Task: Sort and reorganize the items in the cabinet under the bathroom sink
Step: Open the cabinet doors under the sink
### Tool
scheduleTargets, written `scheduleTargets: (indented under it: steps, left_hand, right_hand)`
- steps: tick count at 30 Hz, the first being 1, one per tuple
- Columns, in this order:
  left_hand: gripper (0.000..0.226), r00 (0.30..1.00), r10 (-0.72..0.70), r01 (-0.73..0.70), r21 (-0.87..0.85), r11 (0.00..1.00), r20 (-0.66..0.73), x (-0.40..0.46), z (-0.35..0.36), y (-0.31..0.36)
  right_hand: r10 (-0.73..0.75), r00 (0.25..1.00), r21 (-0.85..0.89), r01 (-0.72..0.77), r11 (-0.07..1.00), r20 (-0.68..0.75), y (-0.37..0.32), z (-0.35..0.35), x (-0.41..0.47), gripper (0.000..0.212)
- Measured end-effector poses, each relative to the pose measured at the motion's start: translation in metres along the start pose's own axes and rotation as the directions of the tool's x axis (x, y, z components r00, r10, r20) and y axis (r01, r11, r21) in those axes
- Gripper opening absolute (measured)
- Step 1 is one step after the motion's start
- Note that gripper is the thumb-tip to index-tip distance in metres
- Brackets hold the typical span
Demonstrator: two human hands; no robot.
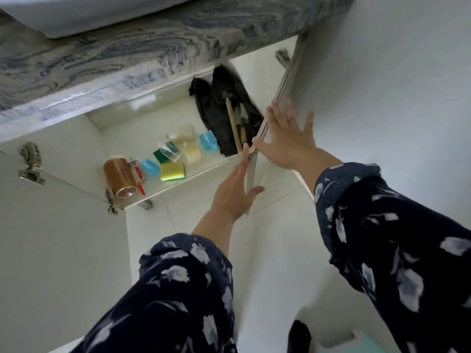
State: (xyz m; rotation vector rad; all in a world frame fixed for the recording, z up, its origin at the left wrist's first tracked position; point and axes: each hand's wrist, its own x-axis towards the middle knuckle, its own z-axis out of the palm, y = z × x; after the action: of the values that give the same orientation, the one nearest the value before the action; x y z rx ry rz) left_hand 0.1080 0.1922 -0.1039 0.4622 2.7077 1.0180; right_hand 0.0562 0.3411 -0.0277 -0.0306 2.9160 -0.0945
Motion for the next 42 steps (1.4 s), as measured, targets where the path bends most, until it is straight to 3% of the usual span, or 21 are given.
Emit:
scheduleTargets:
  steps: [6, 12, 18, 23, 26, 33, 37, 42]
  left_hand:
    - [0.09, 0.998, 0.053, -0.052, 0.038, 0.998, -0.033, 0.015, 0.036, 0.048]
    - [0.101, 0.999, 0.038, -0.037, 0.061, 0.997, -0.013, 0.036, 0.073, 0.098]
    - [0.092, 0.977, 0.087, -0.099, 0.051, 0.994, 0.195, 0.059, 0.107, 0.144]
    - [0.079, 0.909, -0.072, -0.018, 0.211, 0.977, 0.411, 0.068, 0.112, 0.155]
    - [0.066, 0.891, -0.142, 0.035, 0.248, 0.968, 0.432, 0.073, 0.104, 0.162]
    - [0.038, 0.875, -0.179, 0.028, 0.321, 0.947, 0.451, 0.078, 0.074, 0.183]
    - [0.04, 0.868, -0.204, 0.055, 0.321, 0.945, 0.452, 0.07, 0.056, 0.185]
    - [0.043, 0.878, -0.217, 0.103, 0.274, 0.956, 0.427, 0.049, 0.024, 0.159]
  right_hand:
    - [-0.054, 0.998, -0.065, 0.057, 0.996, 0.041, 0.055, -0.006, -0.032, 0.073]
    - [-0.032, 0.999, -0.108, 0.036, 0.994, 0.04, 0.114, -0.008, -0.055, 0.063]
    - [0.059, 0.998, -0.116, -0.056, 0.992, 0.029, 0.166, -0.01, -0.065, 0.066]
    - [0.171, 0.985, -0.047, -0.171, 0.984, 0.006, 0.202, -0.008, -0.065, 0.083]
    - [0.208, 0.978, -0.03, -0.207, 0.978, 0.01, 0.215, -0.007, -0.066, 0.087]
    - [0.29, 0.933, -0.179, -0.254, 0.95, 0.213, 0.222, -0.021, -0.079, 0.06]
    - [0.173, 0.909, -0.045, -0.168, 0.985, 0.38, 0.203, -0.03, -0.08, 0.051]
    - [0.09, 0.865, 0.012, -0.111, 0.994, 0.494, 0.16, -0.026, -0.07, 0.057]
